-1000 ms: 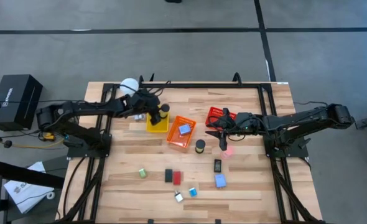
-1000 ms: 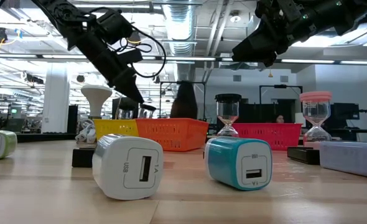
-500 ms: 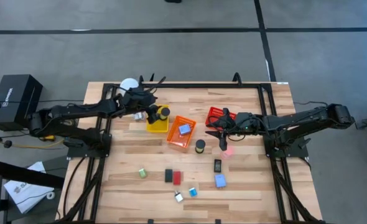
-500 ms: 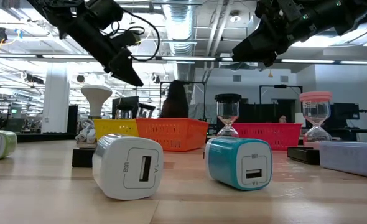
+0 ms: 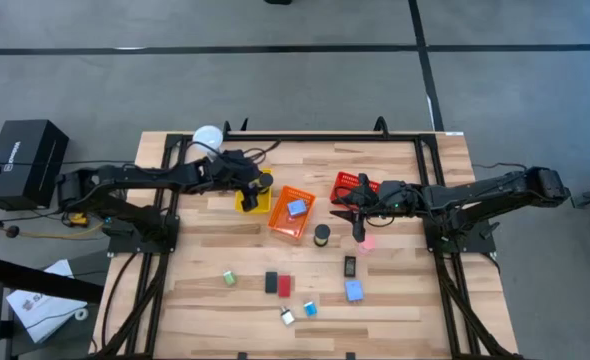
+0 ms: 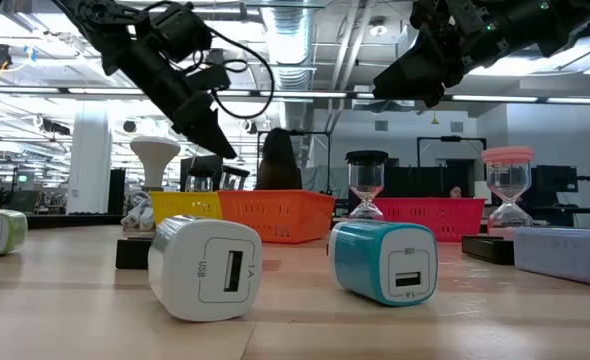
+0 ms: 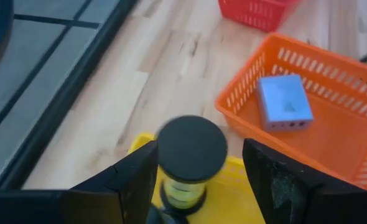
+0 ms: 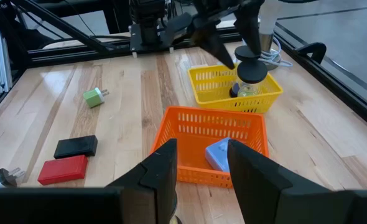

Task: Pick & Place Office items
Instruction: Put the right digital clock into the red bin

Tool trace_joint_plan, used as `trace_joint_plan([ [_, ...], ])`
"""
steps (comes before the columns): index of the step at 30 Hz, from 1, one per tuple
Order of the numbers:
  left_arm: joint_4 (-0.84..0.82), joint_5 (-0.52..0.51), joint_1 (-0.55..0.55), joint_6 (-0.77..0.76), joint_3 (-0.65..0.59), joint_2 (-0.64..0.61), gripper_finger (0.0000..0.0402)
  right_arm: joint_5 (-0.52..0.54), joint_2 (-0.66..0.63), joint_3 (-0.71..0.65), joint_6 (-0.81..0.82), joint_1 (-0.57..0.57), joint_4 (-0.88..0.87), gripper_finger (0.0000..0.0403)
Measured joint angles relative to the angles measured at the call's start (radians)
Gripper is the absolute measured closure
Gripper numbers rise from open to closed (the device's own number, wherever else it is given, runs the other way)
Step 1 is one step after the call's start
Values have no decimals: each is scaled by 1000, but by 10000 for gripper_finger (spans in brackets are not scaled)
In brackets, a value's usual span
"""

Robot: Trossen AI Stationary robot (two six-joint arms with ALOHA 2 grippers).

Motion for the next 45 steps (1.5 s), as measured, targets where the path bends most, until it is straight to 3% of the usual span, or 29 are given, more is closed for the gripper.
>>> trace_joint_plan([
  [18, -11, -42, -276, -91, 2, -217, 171, -5, 47, 1, 3, 10, 13, 269],
  [29, -13, -42, -417, -169, 2, -212, 185, -5, 142, -1, 0, 6, 92, 269],
  [39, -14, -42, -476, -169, 2, -212, 189, -27, 135, 1, 3, 21, 105, 269],
  [45, -13, -42, -476, -170, 2, -212, 189, -87, 142, 115, -7, 118, -37, 269],
])
